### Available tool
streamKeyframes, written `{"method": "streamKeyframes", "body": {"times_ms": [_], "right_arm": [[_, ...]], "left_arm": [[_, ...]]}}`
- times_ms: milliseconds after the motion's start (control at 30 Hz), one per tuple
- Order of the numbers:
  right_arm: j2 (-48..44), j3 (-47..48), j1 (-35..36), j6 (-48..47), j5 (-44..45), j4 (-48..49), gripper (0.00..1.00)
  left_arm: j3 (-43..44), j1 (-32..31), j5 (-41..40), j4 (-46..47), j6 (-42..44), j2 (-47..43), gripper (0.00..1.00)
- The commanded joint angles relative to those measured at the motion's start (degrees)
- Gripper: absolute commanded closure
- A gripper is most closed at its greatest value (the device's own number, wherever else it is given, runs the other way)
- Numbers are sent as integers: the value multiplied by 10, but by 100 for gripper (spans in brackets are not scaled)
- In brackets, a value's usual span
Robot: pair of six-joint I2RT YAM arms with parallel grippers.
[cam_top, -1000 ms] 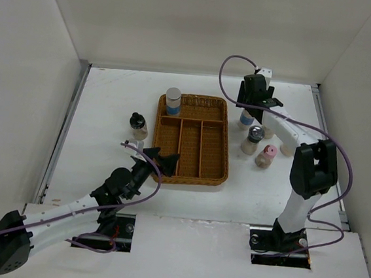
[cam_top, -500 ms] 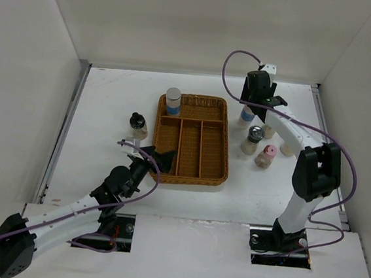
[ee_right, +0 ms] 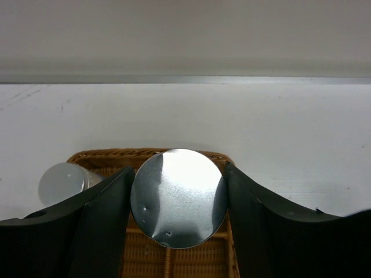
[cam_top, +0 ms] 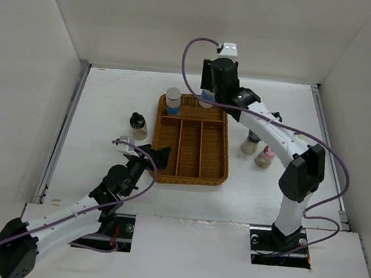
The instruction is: Organize the condiment bottles
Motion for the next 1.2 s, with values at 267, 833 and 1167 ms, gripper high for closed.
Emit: {"method": "streamKeyframes", "body": {"times_ms": [267,833,1167], "right_arm": [[108,47,39,17,-16,70,58],[153,9,54,34,-6,115,40],[52,-41,69,38,-4,137,15]], "left_arm": [[-9,13,-1,25,-16,2,0],[-10,17,6,24,-23,5,0],[-8,10,12,13,-23,-12,0]]}}
